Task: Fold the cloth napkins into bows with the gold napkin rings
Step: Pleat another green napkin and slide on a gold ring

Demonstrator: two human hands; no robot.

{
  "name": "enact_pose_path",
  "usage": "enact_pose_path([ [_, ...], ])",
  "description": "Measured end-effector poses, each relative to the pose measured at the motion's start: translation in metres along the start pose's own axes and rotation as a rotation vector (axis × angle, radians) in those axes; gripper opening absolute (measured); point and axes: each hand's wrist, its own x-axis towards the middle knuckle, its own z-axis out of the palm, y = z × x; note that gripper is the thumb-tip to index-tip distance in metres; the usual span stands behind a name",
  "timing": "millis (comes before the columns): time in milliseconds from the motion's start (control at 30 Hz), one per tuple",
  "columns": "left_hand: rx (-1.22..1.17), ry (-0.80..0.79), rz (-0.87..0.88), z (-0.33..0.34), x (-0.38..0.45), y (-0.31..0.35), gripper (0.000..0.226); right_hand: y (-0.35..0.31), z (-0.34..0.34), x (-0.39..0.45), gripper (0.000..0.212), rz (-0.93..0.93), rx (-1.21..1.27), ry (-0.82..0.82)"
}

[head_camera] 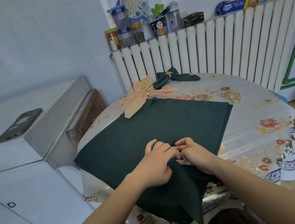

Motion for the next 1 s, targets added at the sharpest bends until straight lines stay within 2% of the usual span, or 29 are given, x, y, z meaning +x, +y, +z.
enact_pose_path([
  [67,0.038,0.034,0.036,0.003,-0.001,-0.005,0.026,0.0,0.003,0.001,0.044,-0.002,0.051,-0.005],
  [167,-0.107,0.092,-0.006,-0.003,-0.008,-0.023,0.035,0.002,0.007,0.003,0.037,-0.03,0.046,0.019],
  [267,-0.255,-0.037,-0.238,-0.021,-0.02,-0.046,0.041,0.007,0.005,0.006,0.027,-0.061,-0.004,0.034],
  [333,-0.229,-0.179,-0.395,-0.032,-0.024,-0.054,0.053,0.01,0.003,0.008,0.023,-0.077,-0.042,0.036],
  [433,-0.106,-0.325,-0.501,-0.032,-0.024,-0.054,0.04,0.013,0.006,0.011,0.022,-0.12,-0.14,0.045],
  [500,-0.04,-0.253,-0.508,-0.024,-0.021,-0.046,0.034,0.014,0.008,0.011,0.022,-0.153,-0.23,0.052],
  [600,0.044,-0.027,-0.496,-0.004,-0.013,-0.032,0.035,0.017,0.009,0.011,0.025,-0.219,-0.384,0.055],
  [767,-0.034,0.258,-0.574,0.029,0.0,-0.013,0.027,0.03,0.004,-0.002,0.03,-0.465,-0.601,0.085],
  [834,-0.013,0.377,-0.569,0.039,-0.001,-0.011,0.018,0.037,0.001,-0.008,0.035,-0.619,-0.793,0.091],
  [867,-0.024,0.437,-0.561,0.044,-0.002,-0.011,0.015,0.039,0.0,-0.009,0.044,-0.683,-0.944,0.088],
  [934,-0.031,0.509,-0.555,0.047,-0.003,-0.013,0.019,0.045,-0.004,-0.007,0.059,-0.709,-1.216,0.099],
  [1000,-0.013,0.518,-0.532,0.047,-0.003,-0.018,0.031,0.043,-0.005,-0.005,0.058,-0.721,-1.347,0.16],
])
